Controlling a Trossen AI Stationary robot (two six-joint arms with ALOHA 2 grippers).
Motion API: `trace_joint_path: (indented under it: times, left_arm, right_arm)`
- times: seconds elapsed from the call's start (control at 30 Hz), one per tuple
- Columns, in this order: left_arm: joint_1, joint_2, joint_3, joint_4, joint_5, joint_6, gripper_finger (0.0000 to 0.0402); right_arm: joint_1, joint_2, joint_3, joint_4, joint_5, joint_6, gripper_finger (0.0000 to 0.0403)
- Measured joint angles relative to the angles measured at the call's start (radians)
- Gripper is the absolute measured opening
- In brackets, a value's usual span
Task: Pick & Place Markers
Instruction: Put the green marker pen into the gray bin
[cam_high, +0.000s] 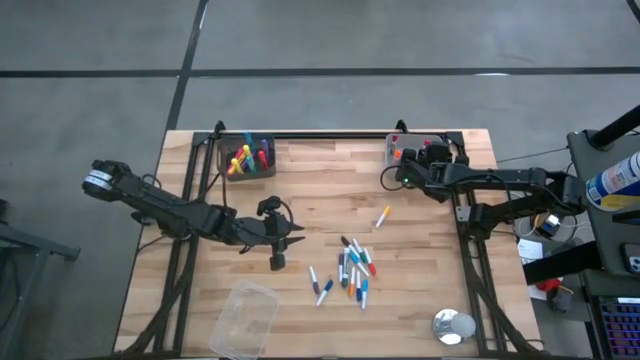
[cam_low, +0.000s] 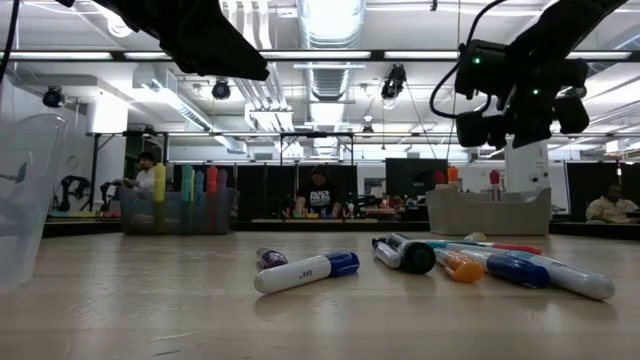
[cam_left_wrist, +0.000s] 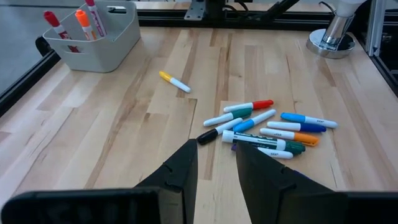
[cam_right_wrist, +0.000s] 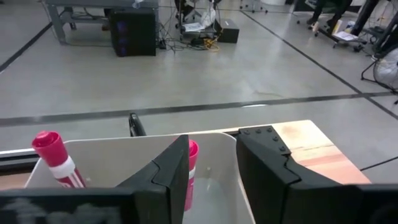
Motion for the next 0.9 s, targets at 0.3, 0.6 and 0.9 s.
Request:
trace_joint_path:
  times: [0.3, 0.6, 0.9]
  left_arm:
    - [0.0, 0.0, 0.0, 0.0, -0.001, 0.01, 0.0106]
    - [0.002, 0.0, 0.0, 0.009, -0.036, 0.046, 0.0106]
    - [0.003, 0.003, -0.024, 0.019, -0.035, -0.138, 0.0106]
  right_arm:
    - [0.101, -0.121, 0.0, 0.014, 0.0, -0.063, 0.0118]
    - [0.368, -0.36, 0.001, 0.48, -0.06, -0.655, 0.0097]
    - [0.459, -0.416, -0.002, 0.631, -0.829, -0.766, 0.0076]
